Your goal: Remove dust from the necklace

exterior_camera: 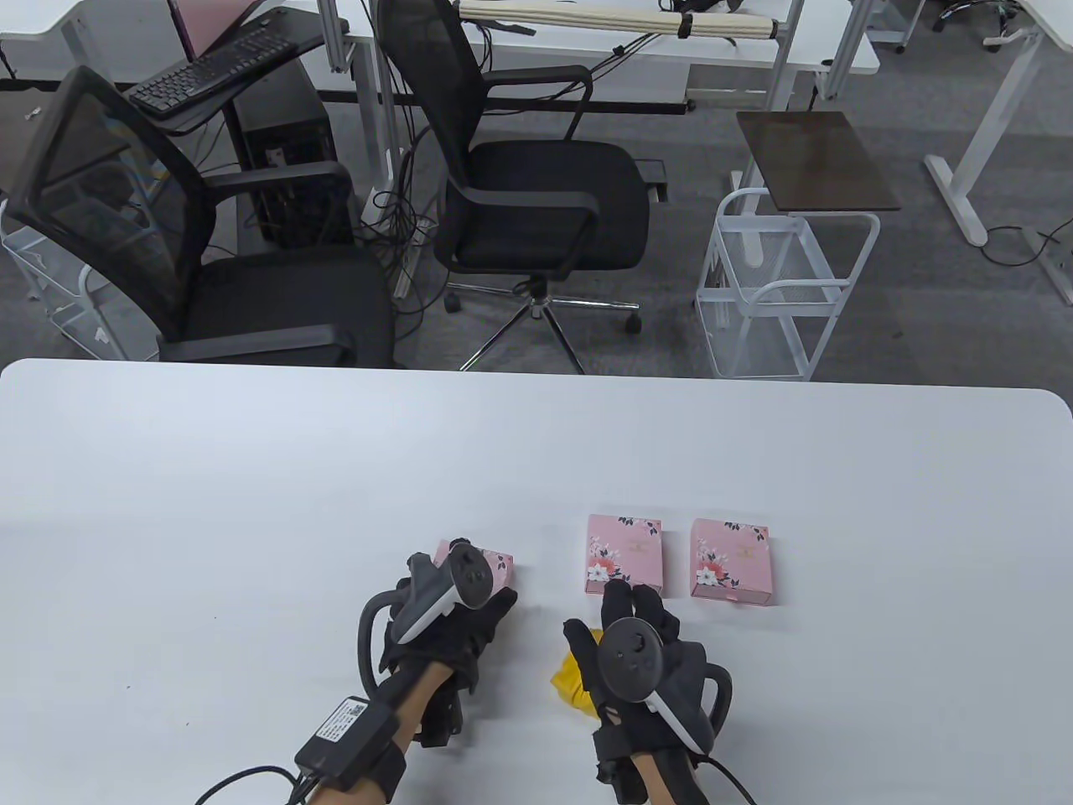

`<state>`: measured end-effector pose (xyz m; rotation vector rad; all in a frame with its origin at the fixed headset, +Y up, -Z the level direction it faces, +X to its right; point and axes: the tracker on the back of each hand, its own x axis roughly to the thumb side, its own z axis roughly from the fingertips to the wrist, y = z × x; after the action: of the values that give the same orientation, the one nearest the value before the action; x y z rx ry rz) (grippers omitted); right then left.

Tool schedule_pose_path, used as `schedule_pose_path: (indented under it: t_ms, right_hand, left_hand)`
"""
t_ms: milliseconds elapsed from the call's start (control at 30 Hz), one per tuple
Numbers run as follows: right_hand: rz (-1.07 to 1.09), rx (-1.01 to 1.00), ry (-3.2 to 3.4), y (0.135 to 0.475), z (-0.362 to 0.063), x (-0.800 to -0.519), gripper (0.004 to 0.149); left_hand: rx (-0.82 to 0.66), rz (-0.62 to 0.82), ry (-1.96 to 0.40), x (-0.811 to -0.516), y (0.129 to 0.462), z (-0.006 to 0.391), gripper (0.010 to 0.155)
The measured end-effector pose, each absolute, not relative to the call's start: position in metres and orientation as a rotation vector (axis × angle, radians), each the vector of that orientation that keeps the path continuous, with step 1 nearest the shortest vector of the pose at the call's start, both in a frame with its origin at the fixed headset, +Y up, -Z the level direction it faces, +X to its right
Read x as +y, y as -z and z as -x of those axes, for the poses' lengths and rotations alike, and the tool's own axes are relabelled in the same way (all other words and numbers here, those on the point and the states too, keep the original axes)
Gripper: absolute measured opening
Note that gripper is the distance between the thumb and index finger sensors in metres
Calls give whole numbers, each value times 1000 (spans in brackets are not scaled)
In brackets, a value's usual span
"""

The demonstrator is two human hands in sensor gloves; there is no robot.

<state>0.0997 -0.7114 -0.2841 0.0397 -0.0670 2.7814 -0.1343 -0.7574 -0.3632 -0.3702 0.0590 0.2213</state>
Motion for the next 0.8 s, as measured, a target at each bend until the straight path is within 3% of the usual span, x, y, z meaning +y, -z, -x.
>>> schedule_pose_path:
  t_ms: [200, 467, 600, 800]
  right_hand:
    - [-91, -84, -2771, 282, -91, -710, 67]
    - [-214, 135, -2609, 287, -56, -717, 50]
    - [-215, 319, -2511, 298, -33, -725, 48]
    - [-58, 477, -2460, 318, 0, -744, 48]
  left_hand:
    - [-78, 261, -220, -748, 344, 174, 62]
    - [-283, 244, -203, -765, 333, 188, 58]
    - [-305, 277, -126, -771, 336, 188, 57]
    - [-273, 287, -193, -774, 345, 183, 57]
